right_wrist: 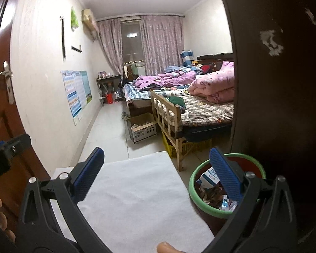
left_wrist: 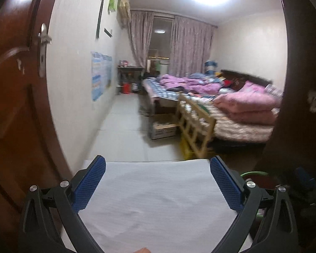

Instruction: Collect trash

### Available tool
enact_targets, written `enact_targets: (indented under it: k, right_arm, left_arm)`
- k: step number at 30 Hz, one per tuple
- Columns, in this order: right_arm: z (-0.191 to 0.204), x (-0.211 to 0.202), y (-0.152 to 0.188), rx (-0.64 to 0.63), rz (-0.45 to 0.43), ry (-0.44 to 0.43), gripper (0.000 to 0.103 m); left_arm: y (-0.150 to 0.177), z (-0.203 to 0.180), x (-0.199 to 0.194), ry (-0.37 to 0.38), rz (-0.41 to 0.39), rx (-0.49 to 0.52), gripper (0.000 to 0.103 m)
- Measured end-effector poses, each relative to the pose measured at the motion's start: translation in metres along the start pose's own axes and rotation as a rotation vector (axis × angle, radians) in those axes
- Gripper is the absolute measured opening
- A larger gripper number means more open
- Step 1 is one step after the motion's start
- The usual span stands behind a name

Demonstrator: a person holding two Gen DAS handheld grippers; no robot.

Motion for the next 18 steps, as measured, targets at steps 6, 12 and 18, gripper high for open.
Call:
enact_targets:
  k: [6,12,18]
  right_arm:
    - [0.009,-0.011,0.002,-0.048,-0.008,-0.004,0.099]
    - [0.016,-0.012,0.003,-0.070,-0.007,-0.010,0.099]
    - [0.017,-0.012,0.005,-0.066,0.009,-0.008,0.099]
  left_arm:
    - [0.000,0.007,-0.005,-0.011,-0.012,0.007,0.095]
    - [0.001,0.009,-0.004,-0.015,-0.008,0.007,0.095]
    - [0.003,0.008,-0.004,-0.020,-0.007,0.015,0.095]
Point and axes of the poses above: each gripper's, at about its wrist camera, not at the fingertips, and x roughly the way its jaws point, z to its left, y to its underside, the point moved 5 cm from there along x, roughly the way its jaws point, and after that the axes turned 12 degrees about y, right-handed, at the moved point
